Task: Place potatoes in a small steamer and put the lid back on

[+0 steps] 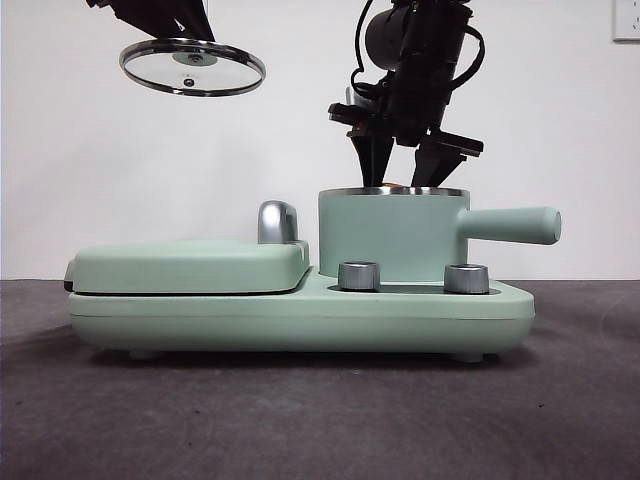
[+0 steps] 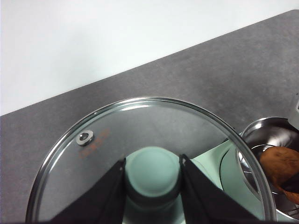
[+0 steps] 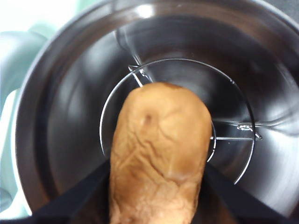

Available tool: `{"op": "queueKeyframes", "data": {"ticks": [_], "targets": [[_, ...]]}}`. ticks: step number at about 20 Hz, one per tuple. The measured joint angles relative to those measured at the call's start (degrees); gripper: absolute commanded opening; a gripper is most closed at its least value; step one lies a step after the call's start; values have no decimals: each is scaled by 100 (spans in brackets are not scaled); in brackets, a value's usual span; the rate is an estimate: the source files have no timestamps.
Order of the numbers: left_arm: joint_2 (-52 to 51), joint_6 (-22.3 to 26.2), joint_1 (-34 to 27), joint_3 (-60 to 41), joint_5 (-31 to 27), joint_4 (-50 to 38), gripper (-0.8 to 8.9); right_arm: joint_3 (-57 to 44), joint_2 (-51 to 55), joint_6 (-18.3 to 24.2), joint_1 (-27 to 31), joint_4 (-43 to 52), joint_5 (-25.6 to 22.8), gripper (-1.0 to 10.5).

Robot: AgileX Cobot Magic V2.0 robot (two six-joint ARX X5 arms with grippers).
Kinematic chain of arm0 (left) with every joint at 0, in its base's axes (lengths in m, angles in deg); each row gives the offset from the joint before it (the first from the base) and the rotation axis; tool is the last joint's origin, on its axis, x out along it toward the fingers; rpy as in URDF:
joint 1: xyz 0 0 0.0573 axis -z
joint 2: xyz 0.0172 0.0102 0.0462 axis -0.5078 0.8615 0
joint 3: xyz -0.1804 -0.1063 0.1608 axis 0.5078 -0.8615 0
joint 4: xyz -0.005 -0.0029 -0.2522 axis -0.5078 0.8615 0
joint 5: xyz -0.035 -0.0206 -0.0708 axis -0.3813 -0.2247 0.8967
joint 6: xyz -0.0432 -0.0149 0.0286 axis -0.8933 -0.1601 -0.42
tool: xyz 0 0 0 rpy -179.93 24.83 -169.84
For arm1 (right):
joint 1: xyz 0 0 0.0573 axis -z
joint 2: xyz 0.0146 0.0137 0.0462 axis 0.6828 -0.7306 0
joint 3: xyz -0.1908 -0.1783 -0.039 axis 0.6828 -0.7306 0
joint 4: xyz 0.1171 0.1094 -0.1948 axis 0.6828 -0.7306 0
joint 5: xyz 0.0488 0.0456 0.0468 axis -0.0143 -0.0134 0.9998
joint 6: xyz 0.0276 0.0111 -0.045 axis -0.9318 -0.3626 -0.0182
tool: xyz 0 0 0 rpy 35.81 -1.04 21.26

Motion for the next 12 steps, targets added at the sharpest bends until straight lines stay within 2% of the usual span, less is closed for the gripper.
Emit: {"op": "queueKeyframes", "data": {"ticks": [2, 3, 5, 8, 12], "targets": [[0, 0, 0, 0, 0, 0, 17, 2, 0, 39, 0, 24, -2, 390], [0, 0, 0, 0, 0, 2, 17, 22, 0, 70, 0, 37, 0, 416], [0, -2, 0, 0, 0, 2, 17, 289, -2, 168, 2, -129, 0, 416], [0, -4, 13, 0, -2, 15, 17, 1274, 46, 210, 28, -278, 24, 416], [0, -4, 197, 0, -2, 20, 17, 1110, 999, 260, 31, -280, 304, 415]]}}
